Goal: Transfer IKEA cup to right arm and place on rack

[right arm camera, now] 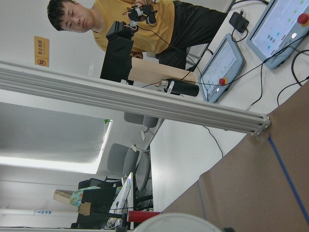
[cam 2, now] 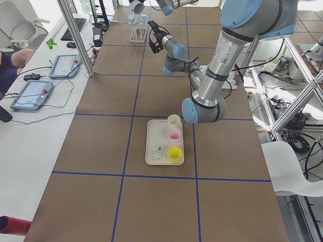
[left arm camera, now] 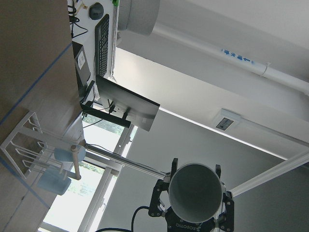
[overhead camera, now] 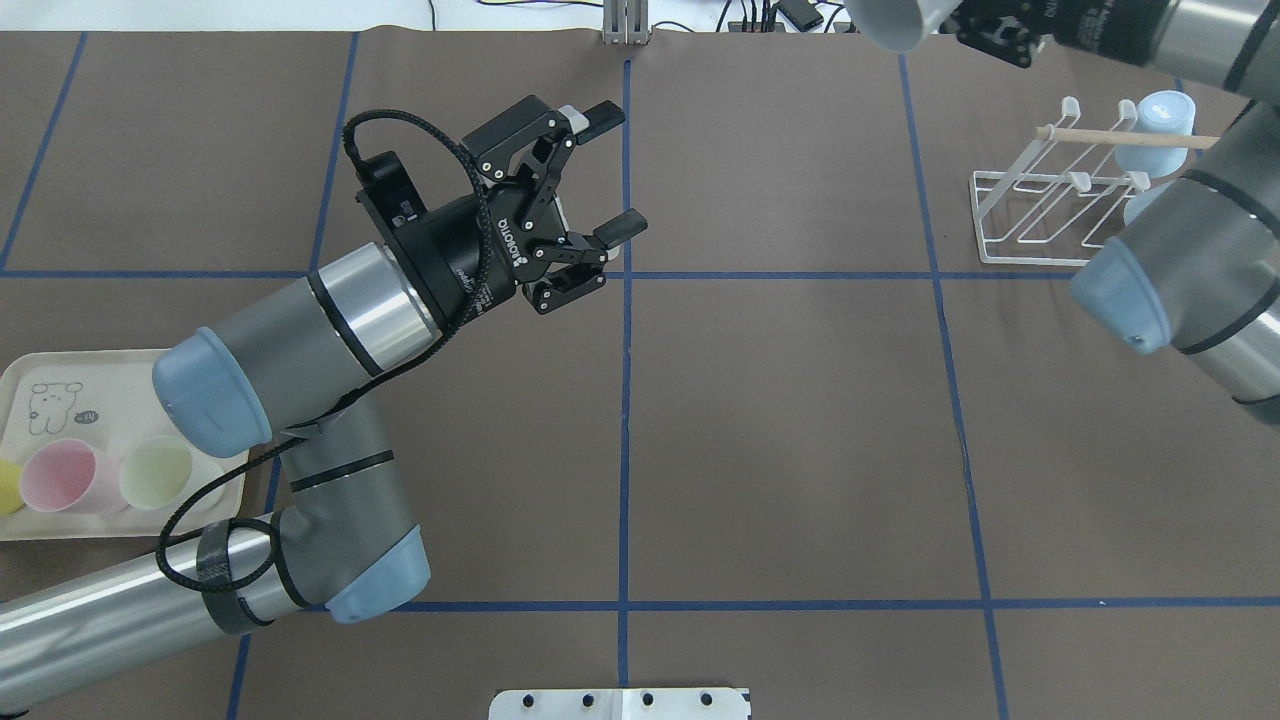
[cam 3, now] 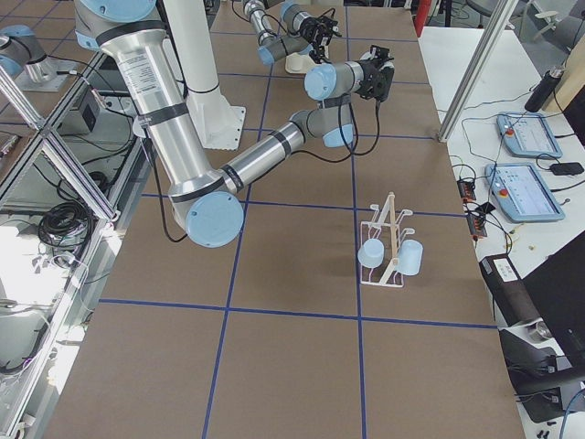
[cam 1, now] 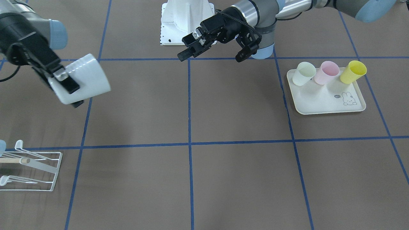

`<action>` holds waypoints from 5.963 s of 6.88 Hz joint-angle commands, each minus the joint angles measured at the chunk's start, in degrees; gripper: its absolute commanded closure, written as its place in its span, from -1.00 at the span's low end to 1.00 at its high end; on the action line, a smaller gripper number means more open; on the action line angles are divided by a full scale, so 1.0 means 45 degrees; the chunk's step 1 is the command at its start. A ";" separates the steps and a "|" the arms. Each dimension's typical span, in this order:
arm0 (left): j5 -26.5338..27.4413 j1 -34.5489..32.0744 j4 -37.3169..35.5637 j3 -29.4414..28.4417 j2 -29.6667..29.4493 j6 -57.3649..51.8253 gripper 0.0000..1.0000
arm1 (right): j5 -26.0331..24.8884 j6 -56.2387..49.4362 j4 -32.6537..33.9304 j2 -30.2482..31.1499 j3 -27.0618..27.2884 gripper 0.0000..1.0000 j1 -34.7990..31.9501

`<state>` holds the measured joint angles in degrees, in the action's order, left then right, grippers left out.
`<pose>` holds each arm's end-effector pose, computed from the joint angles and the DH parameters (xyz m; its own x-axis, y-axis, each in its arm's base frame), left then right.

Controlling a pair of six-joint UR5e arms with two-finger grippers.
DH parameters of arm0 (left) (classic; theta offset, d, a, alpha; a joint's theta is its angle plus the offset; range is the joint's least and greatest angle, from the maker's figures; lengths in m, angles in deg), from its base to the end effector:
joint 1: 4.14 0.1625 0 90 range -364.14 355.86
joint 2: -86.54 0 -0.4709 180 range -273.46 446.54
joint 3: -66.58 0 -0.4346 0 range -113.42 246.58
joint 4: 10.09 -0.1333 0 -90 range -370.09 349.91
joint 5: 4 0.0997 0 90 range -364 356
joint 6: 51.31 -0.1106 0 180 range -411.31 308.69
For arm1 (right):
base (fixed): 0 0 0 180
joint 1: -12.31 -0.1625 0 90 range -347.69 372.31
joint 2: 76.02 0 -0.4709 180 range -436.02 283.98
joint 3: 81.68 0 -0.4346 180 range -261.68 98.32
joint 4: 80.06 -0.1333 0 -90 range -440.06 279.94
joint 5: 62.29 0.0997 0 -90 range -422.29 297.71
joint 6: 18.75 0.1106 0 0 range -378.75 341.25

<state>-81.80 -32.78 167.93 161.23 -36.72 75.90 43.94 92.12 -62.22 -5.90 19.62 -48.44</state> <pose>0.4780 -0.4396 0.1451 -0.7843 -0.2452 -0.5699 0.1813 0.7880 -0.5884 -0.2098 -0.5842 0.2588 -0.3564 0.0636 0.9322 -0.6184 0.7318 -0.2864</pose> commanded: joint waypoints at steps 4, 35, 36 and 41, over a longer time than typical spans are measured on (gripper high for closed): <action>-0.3819 -0.2070 -0.2197 0.1034 0.2171 -0.3069 -1.00 | -0.1582 -0.8174 0.0351 0.4820 0.0184 1.00 -0.1930; -0.5983 -0.3511 -0.3048 0.1487 0.3486 -0.5211 -1.00 | -0.8264 -1.3210 0.1543 0.4456 -0.1442 -0.99 0.2039; -0.7326 -0.4485 -0.4004 0.1642 0.3621 -0.6516 -1.00 | -0.7541 -1.3210 0.2066 0.4651 -0.0702 -0.99 0.1707; -1.2515 -0.9607 -0.6152 0.1720 0.7755 -1.7168 -0.99 | -0.3523 -1.3171 0.6065 0.5748 0.3576 -0.99 0.0458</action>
<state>-136.25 -72.52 144.86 168.62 -5.91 11.29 22.05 32.75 -39.50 20.24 32.49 -44.18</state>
